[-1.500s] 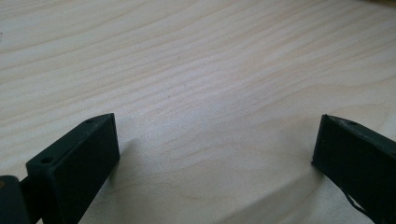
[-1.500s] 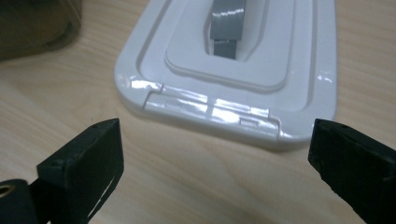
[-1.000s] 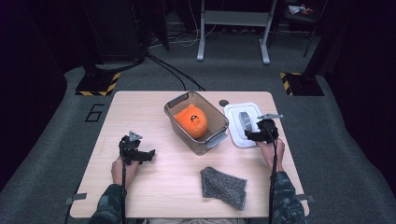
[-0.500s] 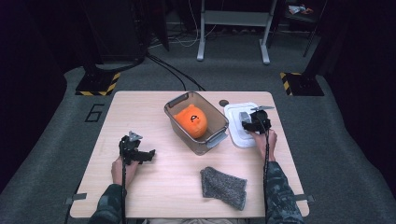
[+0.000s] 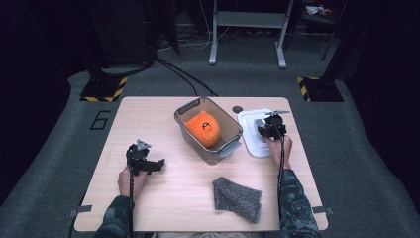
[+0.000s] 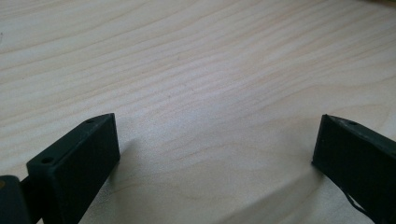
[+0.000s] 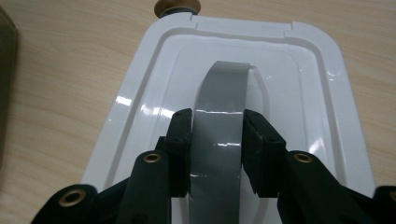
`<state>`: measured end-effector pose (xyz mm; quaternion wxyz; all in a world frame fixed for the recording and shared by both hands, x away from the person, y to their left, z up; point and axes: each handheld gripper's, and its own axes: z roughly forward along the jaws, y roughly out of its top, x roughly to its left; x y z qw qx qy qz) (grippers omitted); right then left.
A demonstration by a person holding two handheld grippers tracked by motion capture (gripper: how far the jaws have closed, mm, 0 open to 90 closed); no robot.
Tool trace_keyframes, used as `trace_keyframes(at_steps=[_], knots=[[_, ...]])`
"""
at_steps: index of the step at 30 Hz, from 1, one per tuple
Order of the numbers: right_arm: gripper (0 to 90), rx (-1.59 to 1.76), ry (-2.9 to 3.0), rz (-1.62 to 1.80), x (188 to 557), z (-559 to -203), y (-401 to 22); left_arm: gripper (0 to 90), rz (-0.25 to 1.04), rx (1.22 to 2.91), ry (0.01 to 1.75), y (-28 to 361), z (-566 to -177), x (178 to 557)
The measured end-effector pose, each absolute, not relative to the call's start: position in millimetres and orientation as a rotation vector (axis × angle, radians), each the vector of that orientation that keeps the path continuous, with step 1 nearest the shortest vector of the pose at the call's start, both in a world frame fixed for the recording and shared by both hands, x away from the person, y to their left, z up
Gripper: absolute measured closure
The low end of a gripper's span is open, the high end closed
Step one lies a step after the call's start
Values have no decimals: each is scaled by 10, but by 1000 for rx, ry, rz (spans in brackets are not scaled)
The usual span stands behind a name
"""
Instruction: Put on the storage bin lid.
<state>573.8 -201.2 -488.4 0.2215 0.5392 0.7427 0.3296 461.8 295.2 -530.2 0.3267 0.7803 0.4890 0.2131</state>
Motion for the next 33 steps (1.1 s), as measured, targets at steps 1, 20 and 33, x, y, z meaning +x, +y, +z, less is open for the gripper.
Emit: trace_keyframes(at_steps=[1, 20, 33], knots=[[654, 1496, 2051, 910, 5737, -4882, -2015, 0, 563, 2041, 1282, 2950, -5305, 4618], [670, 1465, 2077, 883, 5764, -4912, -2014, 0, 559, 2043, 1281, 2951, -5303, 4618], [670, 1424, 2099, 953, 5649, -4685, -2010, 0, 558, 2044, 1281, 2952, -5302, 4618]])
